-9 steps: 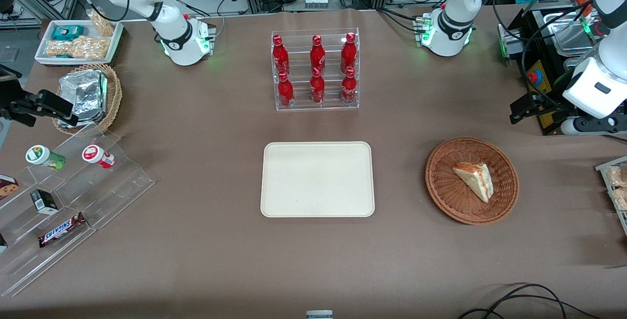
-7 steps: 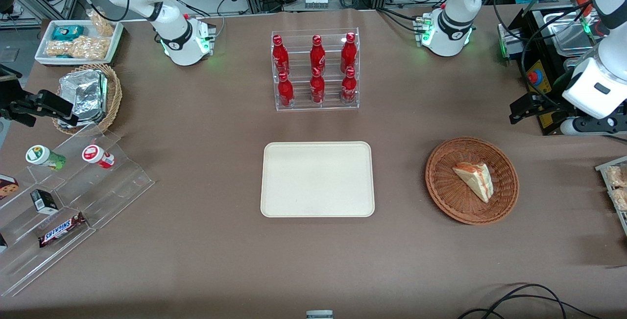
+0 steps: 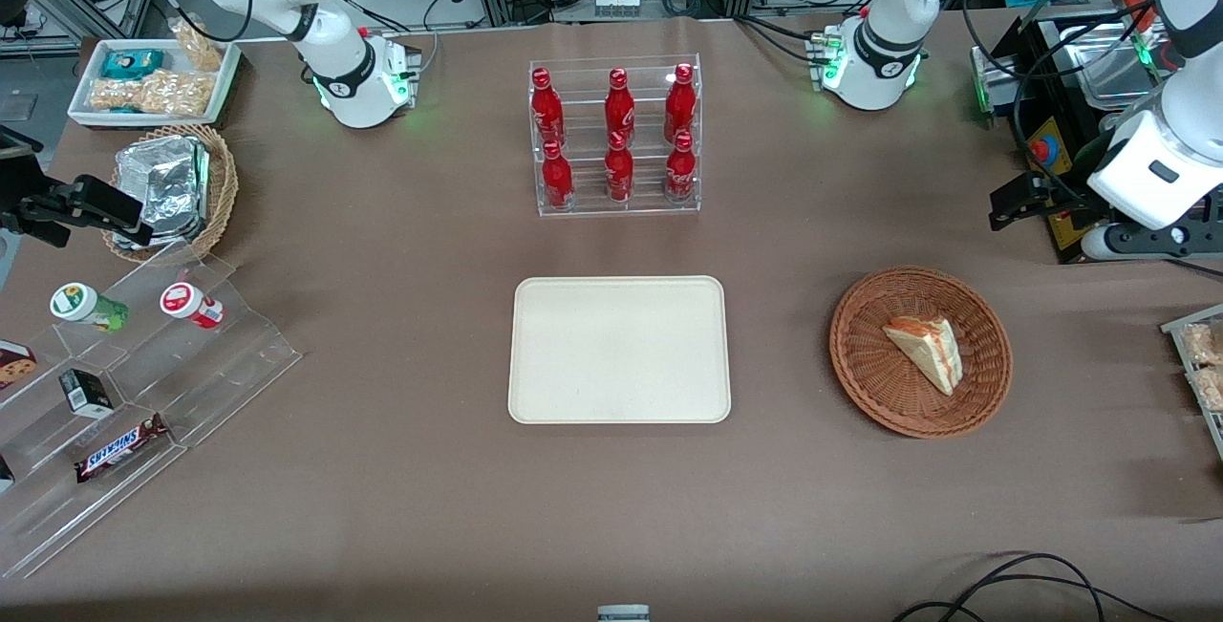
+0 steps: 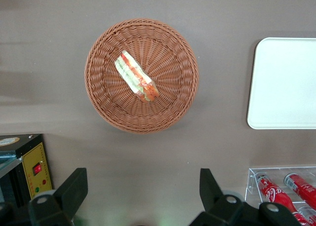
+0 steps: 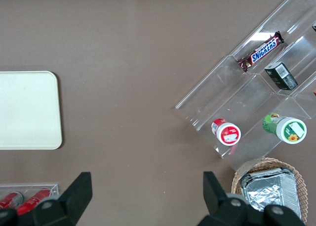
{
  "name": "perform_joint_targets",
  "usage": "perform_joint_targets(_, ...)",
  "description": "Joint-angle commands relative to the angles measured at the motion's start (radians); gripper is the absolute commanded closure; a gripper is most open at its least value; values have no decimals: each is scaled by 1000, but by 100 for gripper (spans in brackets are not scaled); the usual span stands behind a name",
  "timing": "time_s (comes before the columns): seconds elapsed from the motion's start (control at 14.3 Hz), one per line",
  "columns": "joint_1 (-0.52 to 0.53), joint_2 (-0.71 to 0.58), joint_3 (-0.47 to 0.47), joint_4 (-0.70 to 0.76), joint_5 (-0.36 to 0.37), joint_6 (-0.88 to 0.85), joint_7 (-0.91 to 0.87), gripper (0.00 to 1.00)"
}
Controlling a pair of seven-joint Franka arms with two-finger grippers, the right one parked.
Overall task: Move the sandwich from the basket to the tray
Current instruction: 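Move the left gripper from rest toward the wicker basket, then lower the left gripper onto the wrapped sandwich and close on it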
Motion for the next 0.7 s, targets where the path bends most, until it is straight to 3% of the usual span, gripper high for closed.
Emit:
perform_joint_targets(0.0, 2, 10, 2, -1, -7, -22, 10, 0)
perform_joint_targets(0.35, 3, 102, 4, -75, 3, 39, 5, 0)
perform_joint_targets(0.63, 3, 131, 8, -283, 22, 357, -35, 0)
